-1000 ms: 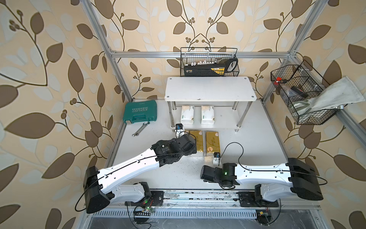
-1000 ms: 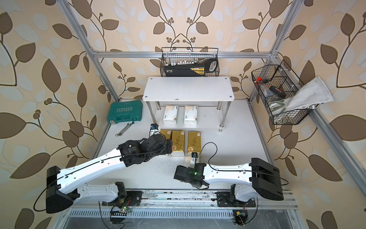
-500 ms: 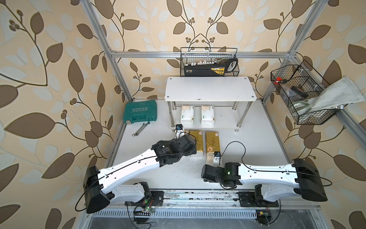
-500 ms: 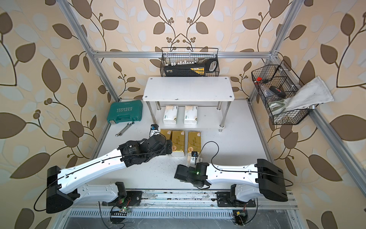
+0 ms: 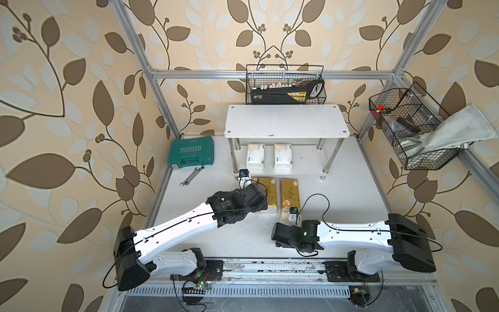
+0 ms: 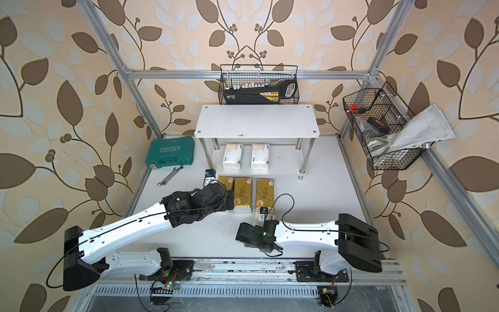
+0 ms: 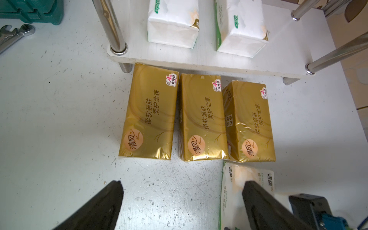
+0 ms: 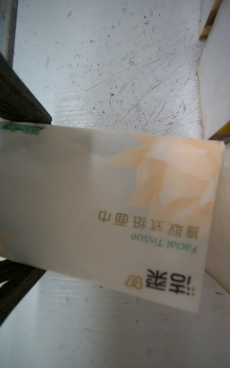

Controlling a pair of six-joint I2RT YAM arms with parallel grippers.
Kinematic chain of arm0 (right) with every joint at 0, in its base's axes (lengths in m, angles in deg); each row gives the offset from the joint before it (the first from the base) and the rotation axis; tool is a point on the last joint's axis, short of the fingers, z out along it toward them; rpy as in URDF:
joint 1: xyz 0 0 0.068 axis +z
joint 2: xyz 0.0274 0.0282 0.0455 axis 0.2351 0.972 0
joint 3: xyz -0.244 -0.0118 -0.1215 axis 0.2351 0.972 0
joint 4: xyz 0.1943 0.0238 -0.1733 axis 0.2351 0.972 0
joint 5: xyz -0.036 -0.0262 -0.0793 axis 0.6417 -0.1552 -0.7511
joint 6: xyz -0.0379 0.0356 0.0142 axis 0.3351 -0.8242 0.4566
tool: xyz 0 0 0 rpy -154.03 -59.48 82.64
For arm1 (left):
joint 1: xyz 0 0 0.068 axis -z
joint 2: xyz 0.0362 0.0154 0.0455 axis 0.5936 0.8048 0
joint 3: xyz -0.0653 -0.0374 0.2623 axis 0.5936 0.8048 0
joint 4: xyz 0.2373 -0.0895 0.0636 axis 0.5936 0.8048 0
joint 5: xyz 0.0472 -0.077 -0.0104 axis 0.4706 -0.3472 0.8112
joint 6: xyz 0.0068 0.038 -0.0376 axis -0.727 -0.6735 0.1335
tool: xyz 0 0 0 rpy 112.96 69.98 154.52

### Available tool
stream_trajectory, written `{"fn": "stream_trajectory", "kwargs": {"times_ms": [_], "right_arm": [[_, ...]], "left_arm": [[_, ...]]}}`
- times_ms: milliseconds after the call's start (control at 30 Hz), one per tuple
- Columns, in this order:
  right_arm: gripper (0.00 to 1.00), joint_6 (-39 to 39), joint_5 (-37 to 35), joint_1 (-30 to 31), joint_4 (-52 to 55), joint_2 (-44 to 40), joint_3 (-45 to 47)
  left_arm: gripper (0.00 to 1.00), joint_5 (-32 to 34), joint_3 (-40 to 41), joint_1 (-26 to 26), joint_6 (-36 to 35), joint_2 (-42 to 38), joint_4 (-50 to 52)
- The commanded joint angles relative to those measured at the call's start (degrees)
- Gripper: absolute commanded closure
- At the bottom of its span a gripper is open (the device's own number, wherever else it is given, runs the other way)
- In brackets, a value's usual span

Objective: Place the tissue boxes on the shelf by color
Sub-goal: Pick up the box of tissues from the center of the board.

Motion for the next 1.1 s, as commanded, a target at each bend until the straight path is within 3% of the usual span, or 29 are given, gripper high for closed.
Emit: {"fn": "stream_trajectory", "kwargs": {"times_ms": [0, 267, 400, 700, 933, 1067], "right_arm": [[0.01, 0.4, 2.2, -1.0, -2.2, 1.0, 1.9], [0.01, 2.2, 5.6, -3.2, -4.7, 0.9, 4.3], [0.07, 4.5, 5.7, -3.3, -3.2, -1.2, 4.5], [0.28, 6.3, 5.4, -0.9, 1.3, -12.5, 6.8], [0.29, 6.3, 2.9, 1.5, 9.4, -20.5, 4.8], [0.28, 6.4, -2.4, 0.9, 13.4, -26.4, 3.3]], "left_arm": [[0.01, -0.2, 0.0, -0.5, -0.5, -0.6, -0.9], [0.01, -0.3, -0.2, -0.6, -0.5, -0.4, -0.9], [0.01, -0.3, -0.3, -0.7, -0.5, -0.3, -1.0], [0.01, -0.3, -1.3, -0.8, -0.8, -0.3, -0.3], [0.01, -0.1, -2.9, -0.8, -1.2, -0.4, 0.8], [0.01, 0.7, -3.1, -1.3, -2.0, -0.4, 1.4]]}}
